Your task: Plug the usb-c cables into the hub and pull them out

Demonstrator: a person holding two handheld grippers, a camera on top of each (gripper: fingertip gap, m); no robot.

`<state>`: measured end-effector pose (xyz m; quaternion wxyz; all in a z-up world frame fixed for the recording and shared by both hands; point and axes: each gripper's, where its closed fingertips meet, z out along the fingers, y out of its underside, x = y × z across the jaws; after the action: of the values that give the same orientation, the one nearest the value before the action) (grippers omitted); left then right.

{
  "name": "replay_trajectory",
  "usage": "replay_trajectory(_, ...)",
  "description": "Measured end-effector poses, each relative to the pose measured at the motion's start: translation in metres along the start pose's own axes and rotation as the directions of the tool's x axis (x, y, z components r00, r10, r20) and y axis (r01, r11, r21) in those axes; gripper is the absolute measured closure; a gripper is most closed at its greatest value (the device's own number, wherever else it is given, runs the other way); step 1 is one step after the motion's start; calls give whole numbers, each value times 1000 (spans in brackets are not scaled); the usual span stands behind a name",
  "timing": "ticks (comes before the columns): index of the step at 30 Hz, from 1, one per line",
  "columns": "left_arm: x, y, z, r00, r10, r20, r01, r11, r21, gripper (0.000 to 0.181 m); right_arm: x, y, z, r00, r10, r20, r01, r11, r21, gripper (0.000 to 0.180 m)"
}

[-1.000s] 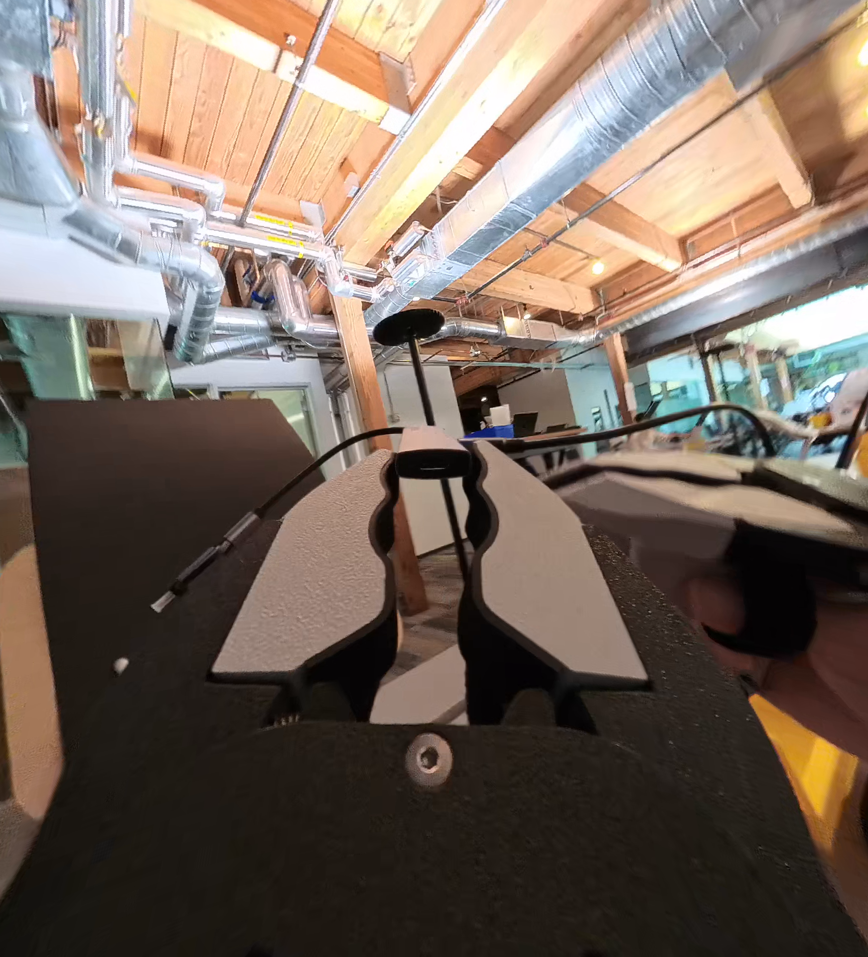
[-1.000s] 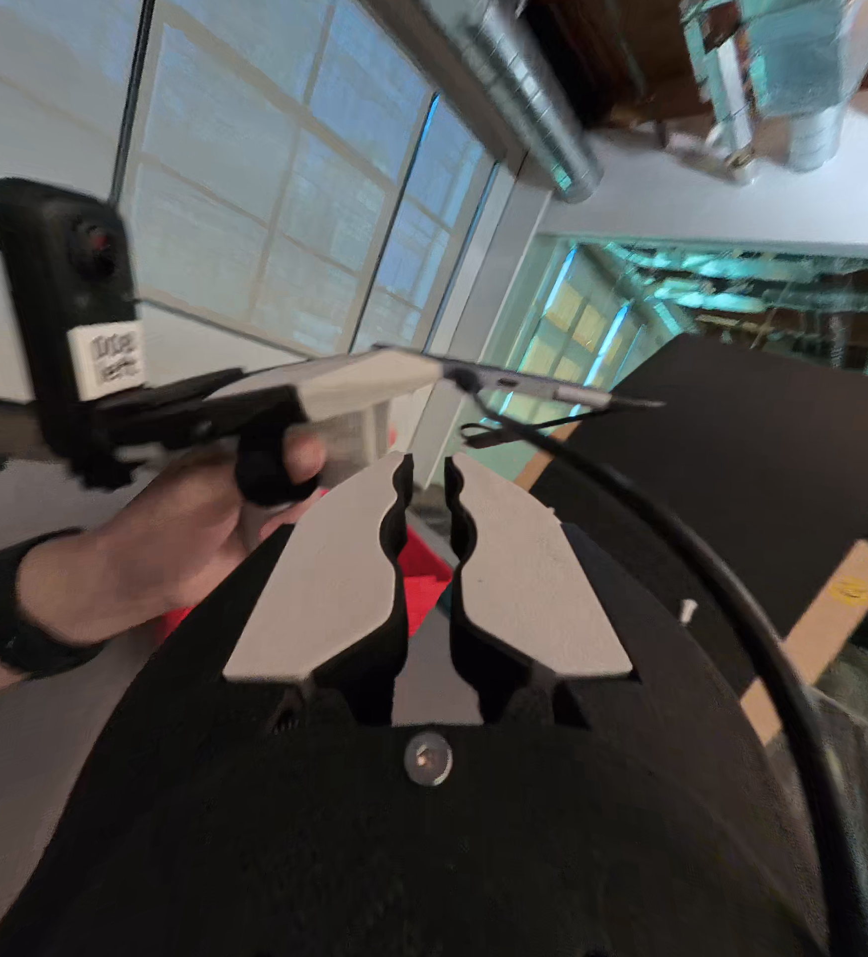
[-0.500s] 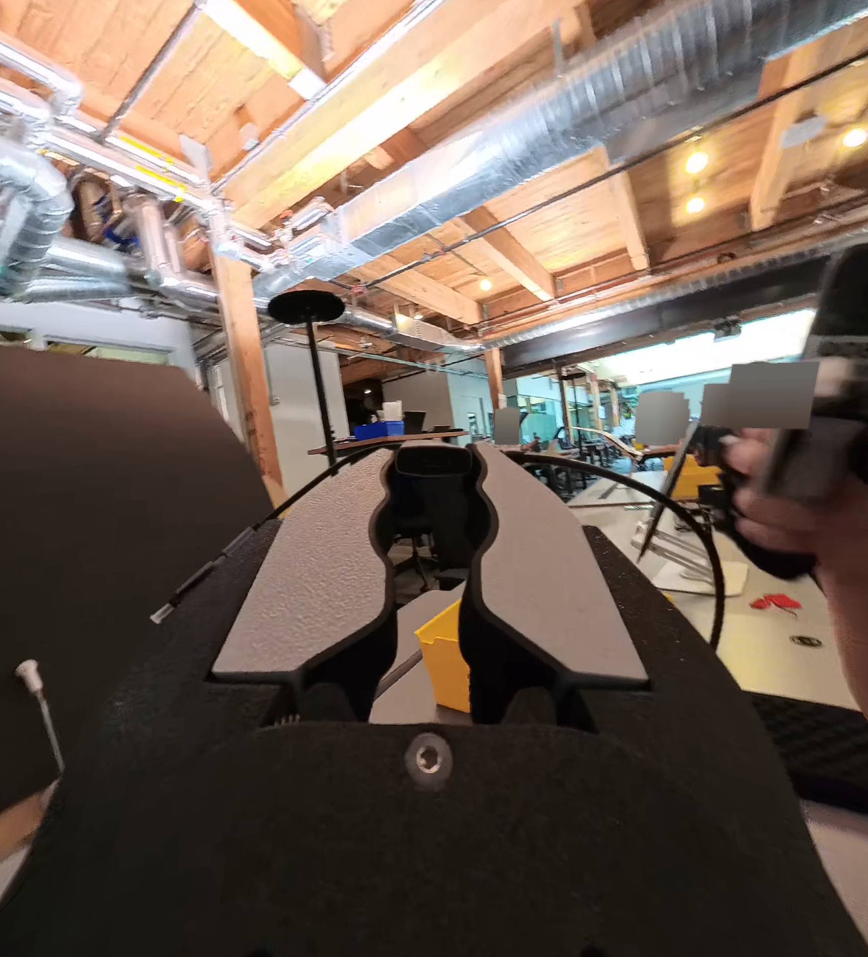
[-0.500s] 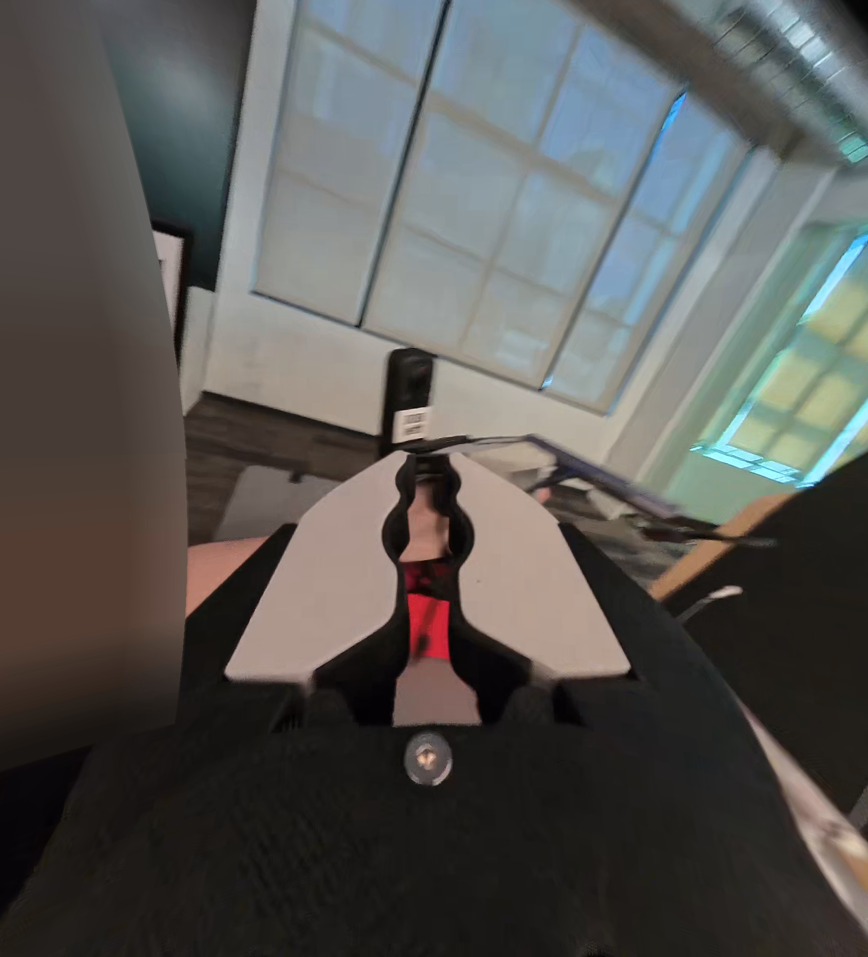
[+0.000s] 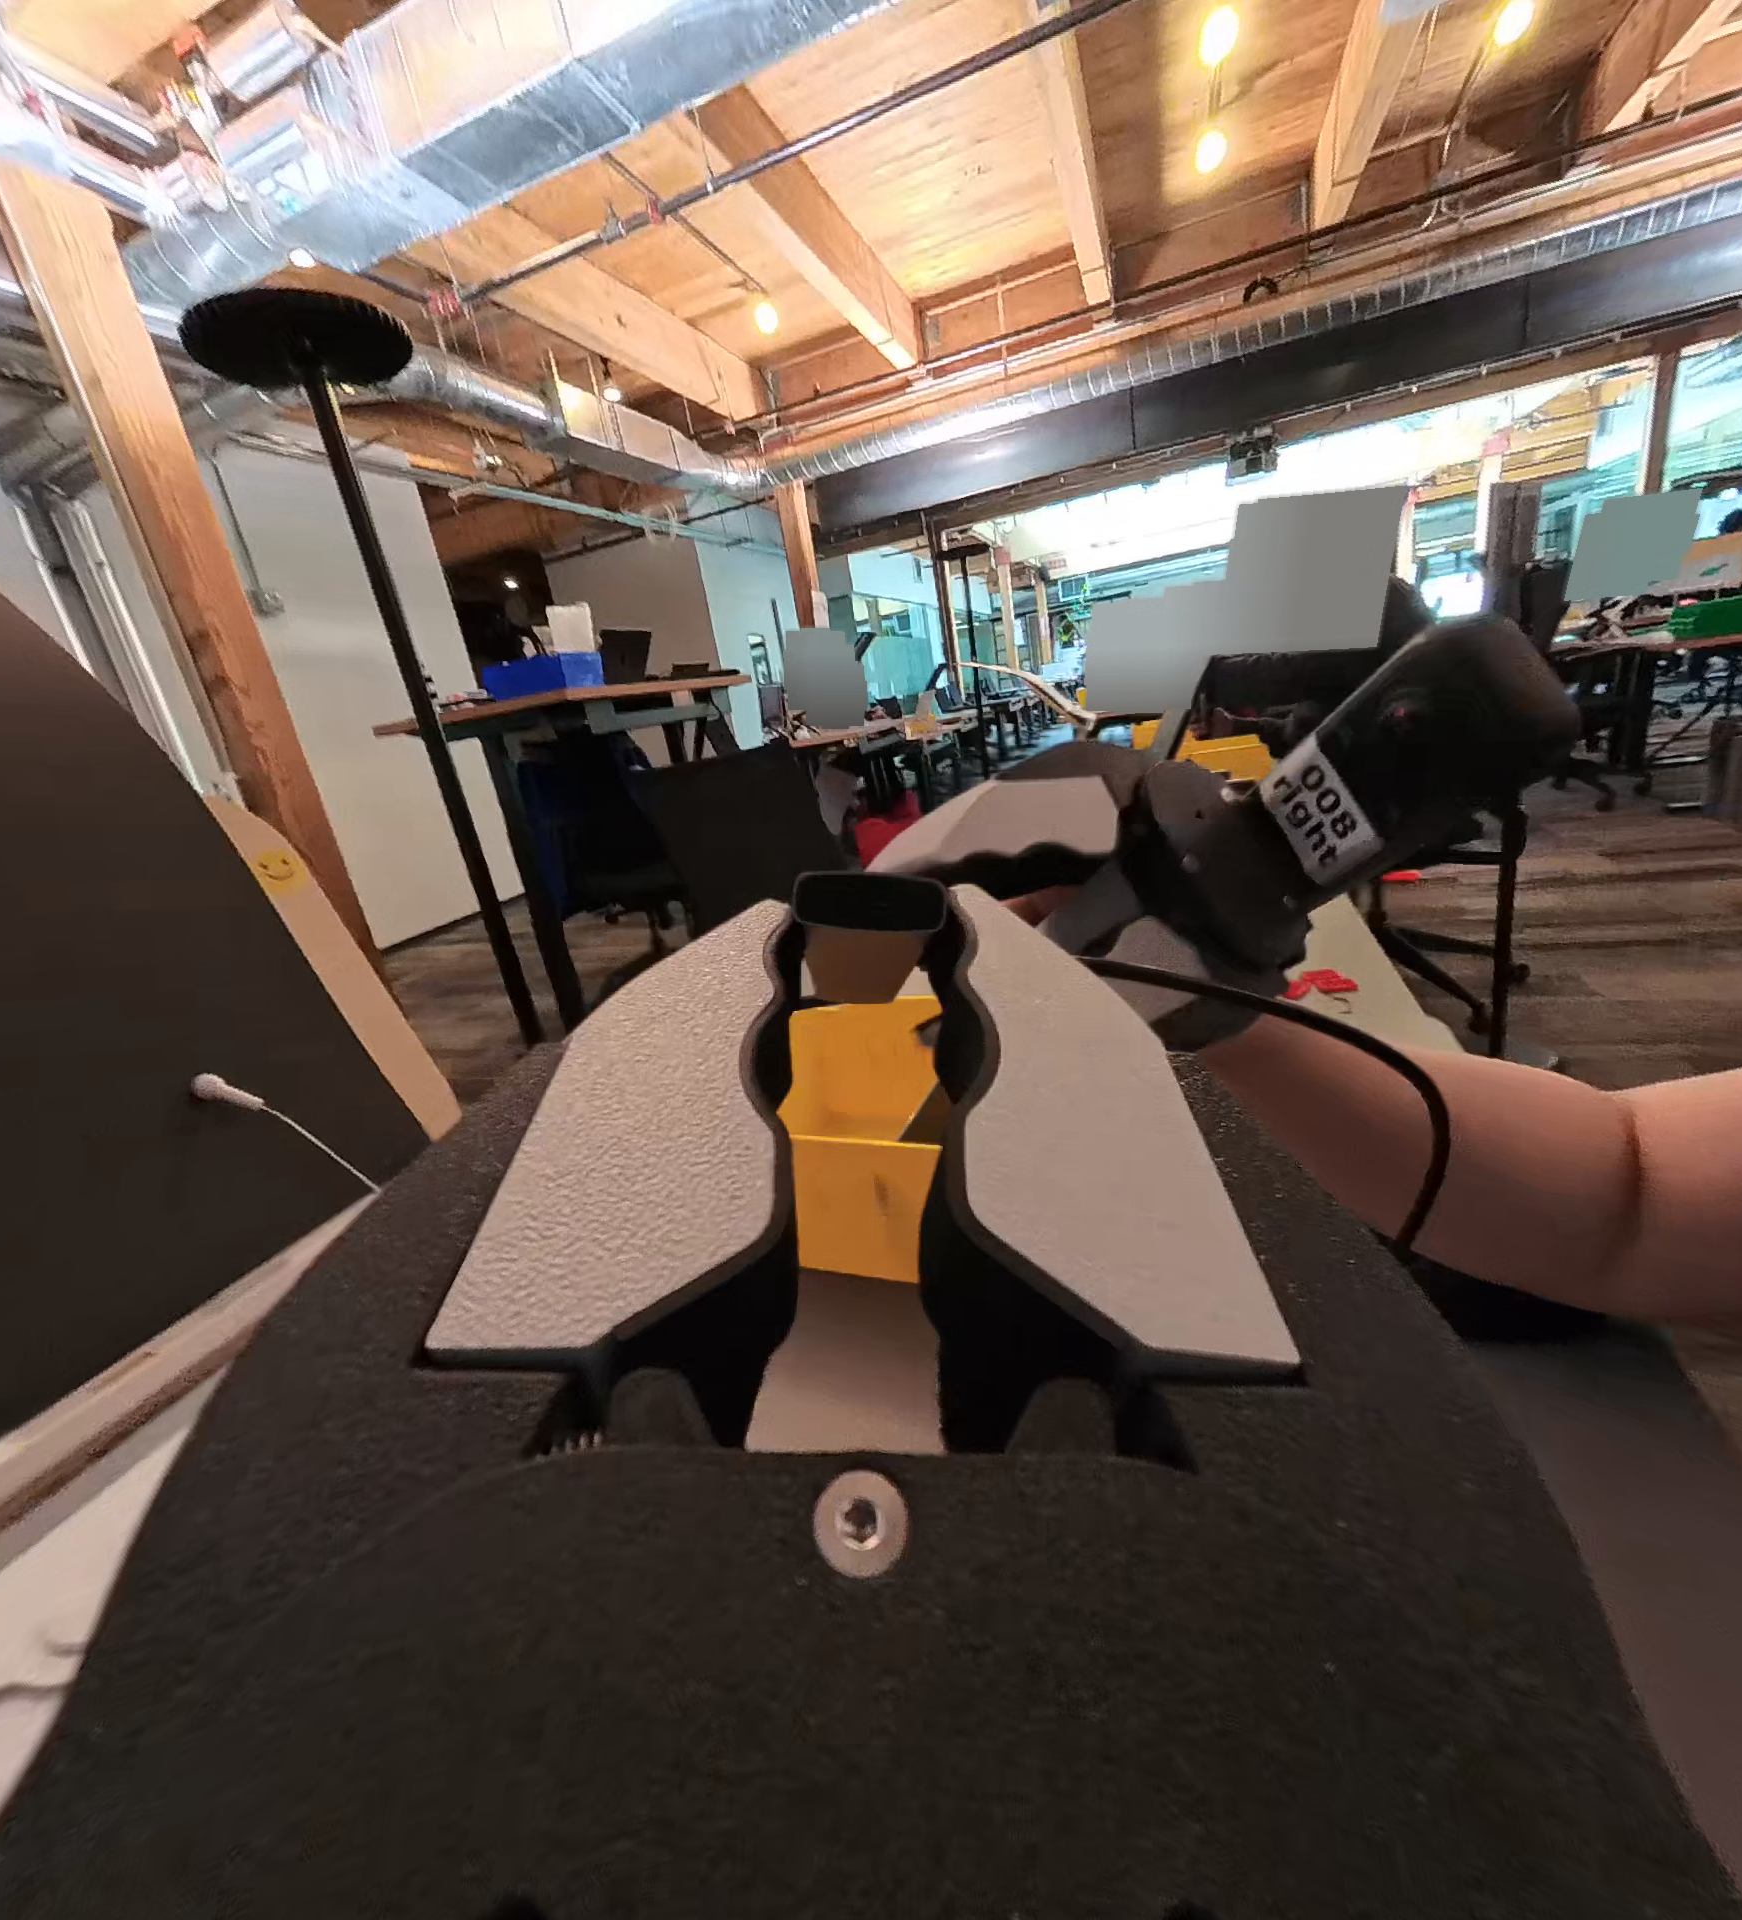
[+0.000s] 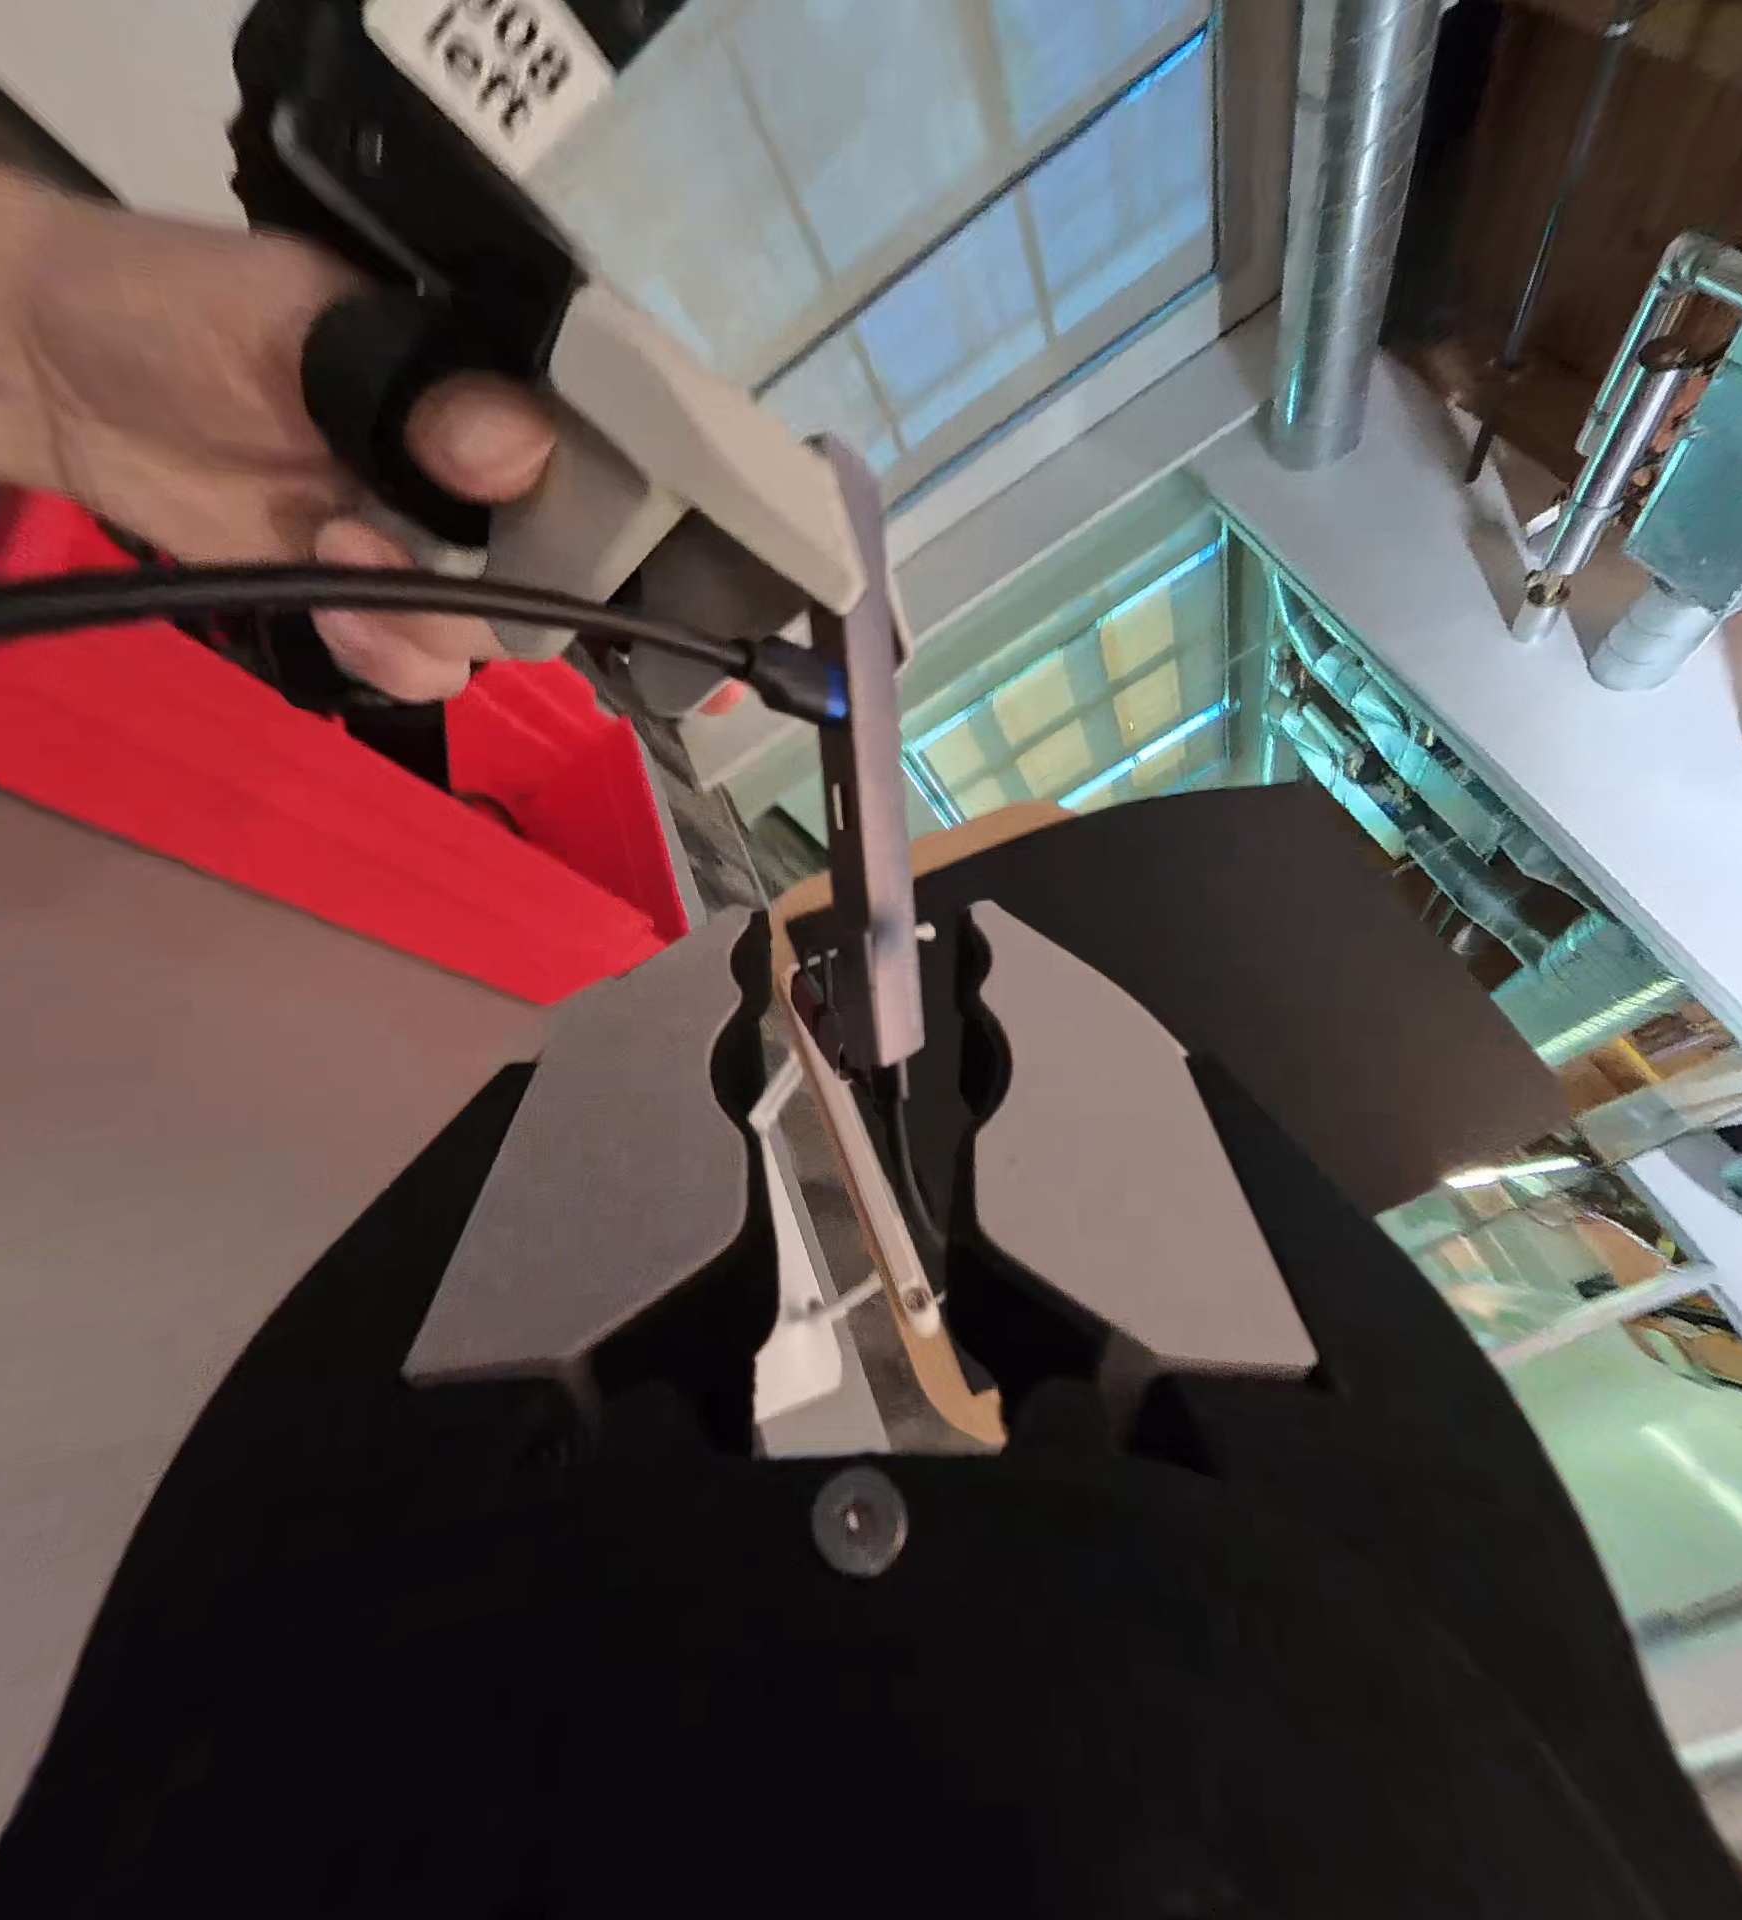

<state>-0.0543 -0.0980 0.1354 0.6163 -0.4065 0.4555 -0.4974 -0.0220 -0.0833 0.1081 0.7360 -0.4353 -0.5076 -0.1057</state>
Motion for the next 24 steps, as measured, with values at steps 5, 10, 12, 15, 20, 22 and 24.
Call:
replay_trajectory(5,1,18,7,991,-128,-40,125,989,-73,158,-4,12,9,983,-142,-114,132,987,-87,168)
replay_trajectory(10,-28,22,-17,986,-147,79,159,972,-172,156,-23,39,21,996,-90,-8,86,968,-234,170)
replay_trajectory(12,-43,3,-45,981,-106,162,134,976,-174,156,-42,52,30,995,-83,58,97,947,-306,170)
replay_trajectory(15,-66,-9,-100,932,18,362,105,942,-317,159,-84,74,45,981,-100,166,158,907,-390,170)
replay_trajectory(20,-90,9,-201,756,304,579,181,754,-632,164,-150,107,55,937,-61,345,221,867,-447,170)
replay_trajectory(22,-86,15,-209,782,249,572,214,755,-620,168,-166,119,54,921,-9,390,209,857,-471,170)
replay_trajectory(24,-87,27,-220,784,189,591,295,725,-622,169,-178,132,50,900,36,433,213,833,-511,170)
